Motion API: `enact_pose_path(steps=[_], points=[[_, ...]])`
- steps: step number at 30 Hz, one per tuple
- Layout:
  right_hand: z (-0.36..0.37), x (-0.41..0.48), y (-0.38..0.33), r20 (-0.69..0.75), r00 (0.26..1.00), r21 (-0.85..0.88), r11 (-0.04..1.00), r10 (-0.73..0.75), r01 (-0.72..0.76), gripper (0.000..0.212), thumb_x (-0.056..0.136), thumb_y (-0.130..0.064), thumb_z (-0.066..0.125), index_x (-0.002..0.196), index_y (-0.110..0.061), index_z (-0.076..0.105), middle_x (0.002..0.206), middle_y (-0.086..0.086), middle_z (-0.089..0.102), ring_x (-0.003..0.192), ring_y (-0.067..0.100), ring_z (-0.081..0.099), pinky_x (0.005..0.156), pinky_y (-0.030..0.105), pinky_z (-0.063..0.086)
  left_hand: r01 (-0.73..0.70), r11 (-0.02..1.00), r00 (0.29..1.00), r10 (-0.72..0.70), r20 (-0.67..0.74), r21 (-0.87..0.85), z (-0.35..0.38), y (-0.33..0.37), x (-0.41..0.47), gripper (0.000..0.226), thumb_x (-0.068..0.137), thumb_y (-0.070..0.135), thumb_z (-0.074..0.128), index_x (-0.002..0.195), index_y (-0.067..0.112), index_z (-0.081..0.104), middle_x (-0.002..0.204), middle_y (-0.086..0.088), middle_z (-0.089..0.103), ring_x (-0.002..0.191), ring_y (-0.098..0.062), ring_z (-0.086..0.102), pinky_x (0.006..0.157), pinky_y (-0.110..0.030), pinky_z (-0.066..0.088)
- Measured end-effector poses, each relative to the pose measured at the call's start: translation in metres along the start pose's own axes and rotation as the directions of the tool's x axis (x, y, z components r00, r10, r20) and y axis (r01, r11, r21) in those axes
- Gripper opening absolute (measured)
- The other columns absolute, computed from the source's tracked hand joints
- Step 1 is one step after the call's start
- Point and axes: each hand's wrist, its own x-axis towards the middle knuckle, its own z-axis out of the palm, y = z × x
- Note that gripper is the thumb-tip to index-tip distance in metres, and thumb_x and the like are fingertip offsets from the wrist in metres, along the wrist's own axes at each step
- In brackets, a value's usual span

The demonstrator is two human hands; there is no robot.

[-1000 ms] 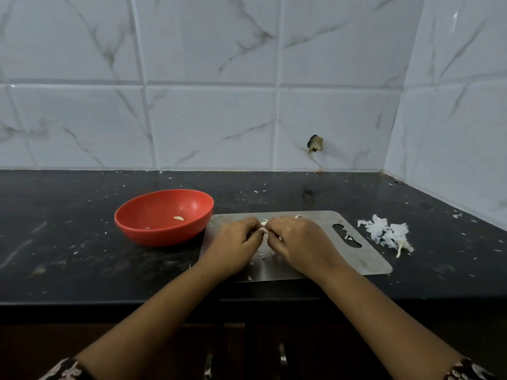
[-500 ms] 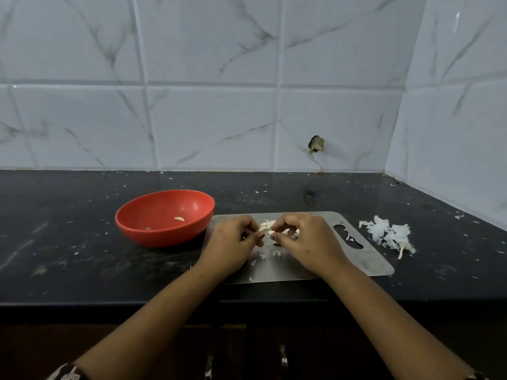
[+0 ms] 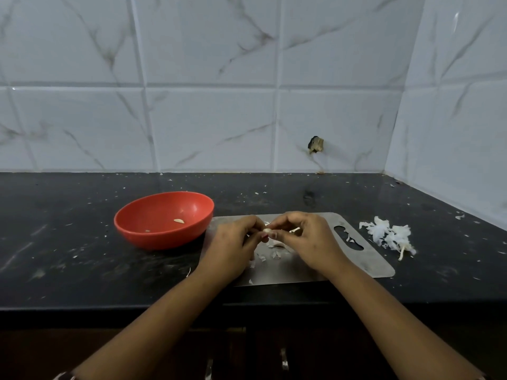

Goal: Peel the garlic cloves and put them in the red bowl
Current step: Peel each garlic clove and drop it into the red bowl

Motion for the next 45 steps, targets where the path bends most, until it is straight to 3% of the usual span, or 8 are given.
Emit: enact_pose_path(steps=[4, 10, 18, 23, 33, 36, 41, 45], points=[[-0.001, 0.0, -0.001, 0.027, 0.999, 0.107, 0.993, 0.045, -0.048, 0.015, 0.078, -0.005, 0.078, 0.079, -0.019, 0.072, 0.078, 0.001, 0.073, 0.079, 0.017, 0.069, 0.078, 0.039, 0.059, 0.037, 0.992, 0.999, -0.04, -0.028, -0.119, -0.001, 0.001, -0.002, 0.005, 0.089, 0.007, 0.065, 0.089, 0.01, 0.068, 0.061, 0.008, 0.065, 0.049, -0.007, 0.061, 0.049, -0.017, 0.047], [-0.002, 0.0, -0.002, 0.159, 0.981, 0.296, 0.942, 0.113, -0.156, 0.012, 0.081, -0.001, 0.072, 0.081, -0.012, 0.067, 0.073, -0.002, 0.068, 0.074, 0.014, 0.063, 0.073, 0.03, 0.055, 0.089, 0.938, 0.994, -0.105, -0.032, -0.336, -0.003, 0.005, -0.002, 0.023, 0.086, 0.0, 0.065, 0.088, 0.022, 0.071, 0.073, 0.001, 0.072, 0.059, -0.014, 0.068, 0.044, -0.023, 0.049], [-0.002, 0.0, -0.005, 0.276, 0.949, 0.46, 0.846, 0.151, -0.268, 0.006, 0.085, -0.005, 0.067, 0.084, -0.009, 0.062, 0.075, 0.0, 0.065, 0.067, 0.006, 0.057, 0.067, 0.019, 0.052, 0.042, 0.92, 0.992, -0.084, -0.091, -0.39, -0.003, 0.007, -0.002, 0.017, 0.084, -0.001, 0.066, 0.091, 0.013, 0.073, 0.078, -0.004, 0.073, 0.061, -0.02, 0.069, 0.044, -0.024, 0.05], [-0.002, -0.001, -0.006, 0.246, 0.962, 0.455, 0.862, 0.118, -0.222, 0.009, 0.077, -0.016, 0.071, 0.08, -0.013, 0.063, 0.073, -0.002, 0.064, 0.067, 0.005, 0.057, 0.067, 0.02, 0.052, 0.023, 0.919, 0.992, -0.07, -0.106, -0.394, -0.003, 0.005, -0.001, 0.015, 0.084, 0.0, 0.067, 0.09, 0.013, 0.072, 0.077, -0.005, 0.073, 0.06, -0.021, 0.07, 0.043, -0.022, 0.048], [0.001, -0.002, -0.008, 0.135, 0.988, 0.366, 0.923, 0.075, -0.12, 0.013, 0.086, -0.004, 0.068, 0.093, -0.012, 0.061, 0.083, -0.002, 0.067, 0.076, 0.008, 0.064, 0.067, 0.023, 0.052, 0.093, 0.851, 0.988, -0.142, -0.056, -0.517, -0.002, 0.005, 0.001, 0.015, 0.084, -0.002, 0.065, 0.089, 0.011, 0.072, 0.078, -0.007, 0.074, 0.058, -0.02, 0.068, 0.044, -0.021, 0.046], [0.001, -0.002, -0.01, 0.141, 0.983, 0.407, 0.899, 0.114, -0.162, 0.021, 0.087, -0.003, 0.067, 0.105, -0.013, 0.06, 0.095, 0.008, 0.072, 0.084, 0.015, 0.068, 0.071, 0.027, 0.055, 0.072, 0.872, 0.99, -0.121, -0.072, -0.485, -0.002, 0.005, 0.001, 0.018, 0.085, 0.0, 0.066, 0.089, 0.016, 0.073, 0.079, -0.004, 0.073, 0.06, -0.018, 0.068, 0.044, -0.02, 0.044], [0.0, -0.002, -0.014, 0.149, 0.98, 0.452, 0.872, 0.134, -0.188, 0.021, 0.085, -0.005, 0.067, 0.105, -0.012, 0.066, 0.079, 0.007, 0.073, 0.073, 0.015, 0.068, 0.068, 0.025, 0.056, 0.036, 0.96, 0.979, -0.09, -0.184, -0.278, -0.003, 0.005, 0.001, 0.015, 0.08, 0.014, 0.073, 0.081, 0.029, 0.073, 0.083, 0.017, 0.072, 0.059, -0.012, 0.061, 0.053, -0.018, 0.045], [-0.001, -0.004, -0.014, 0.141, 0.979, 0.456, 0.868, 0.145, -0.195, 0.018, 0.083, -0.003, 0.069, 0.1, -0.01, 0.07, 0.075, 0.006, 0.071, 0.068, 0.013, 0.066, 0.065, 0.023, 0.055, -0.032, 0.985, 0.964, -0.015, -0.265, -0.172, -0.002, 0.006, 0.0, 0.021, 0.076, 0.01, 0.078, 0.076, 0.03, 0.072, 0.083, 0.021, 0.07, 0.06, -0.005, 0.056, 0.056, -0.01, 0.04]])
